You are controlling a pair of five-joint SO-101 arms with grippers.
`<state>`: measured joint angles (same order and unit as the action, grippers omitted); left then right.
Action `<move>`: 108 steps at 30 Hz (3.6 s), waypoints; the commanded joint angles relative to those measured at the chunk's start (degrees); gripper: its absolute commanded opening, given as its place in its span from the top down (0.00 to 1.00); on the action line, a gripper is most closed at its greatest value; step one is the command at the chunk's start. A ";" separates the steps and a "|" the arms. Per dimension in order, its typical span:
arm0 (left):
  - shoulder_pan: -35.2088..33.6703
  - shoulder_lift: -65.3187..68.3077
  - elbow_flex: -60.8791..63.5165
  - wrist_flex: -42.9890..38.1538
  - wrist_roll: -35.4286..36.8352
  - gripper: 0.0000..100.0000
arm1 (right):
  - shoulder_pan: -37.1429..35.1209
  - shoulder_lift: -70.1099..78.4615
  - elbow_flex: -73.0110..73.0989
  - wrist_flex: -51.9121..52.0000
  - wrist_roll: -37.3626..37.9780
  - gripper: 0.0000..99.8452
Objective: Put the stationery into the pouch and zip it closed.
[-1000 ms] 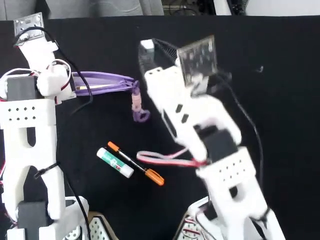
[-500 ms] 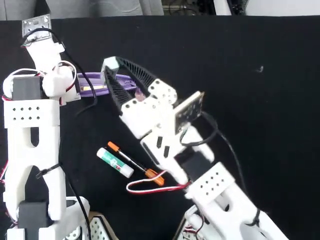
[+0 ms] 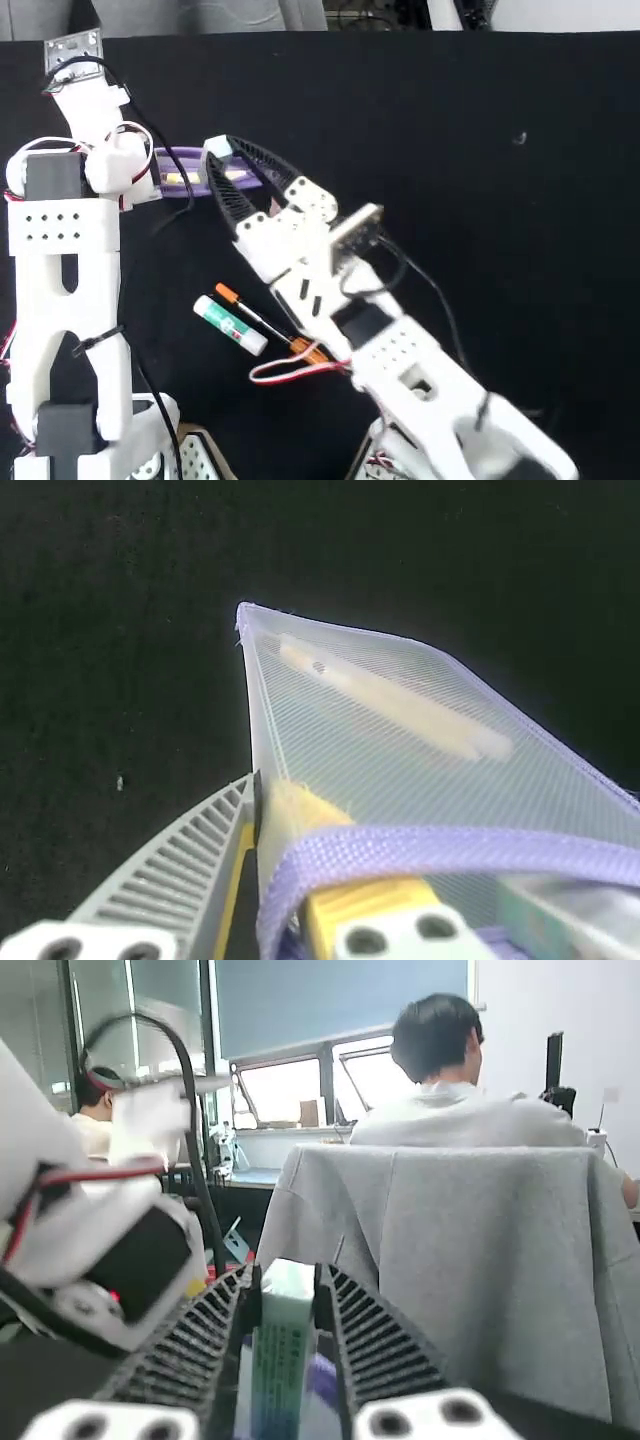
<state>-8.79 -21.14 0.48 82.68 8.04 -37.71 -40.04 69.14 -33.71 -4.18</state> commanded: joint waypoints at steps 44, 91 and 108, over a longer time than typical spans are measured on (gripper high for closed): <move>-15.87 -0.35 4.00 -10.99 -2.02 0.97 | -5.01 -8.40 -10.51 68.40 9.58 0.89; -21.76 -0.44 1.19 -11.87 -1.49 0.97 | 6.15 55.34 -70.99 103.65 10.11 0.99; -2.15 -0.09 -11.74 3.69 2.02 0.97 | 16.88 13.93 -62.99 88.88 9.67 0.99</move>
<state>-14.59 -21.05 -7.34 85.67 9.10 -21.54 -17.01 2.77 62.90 5.93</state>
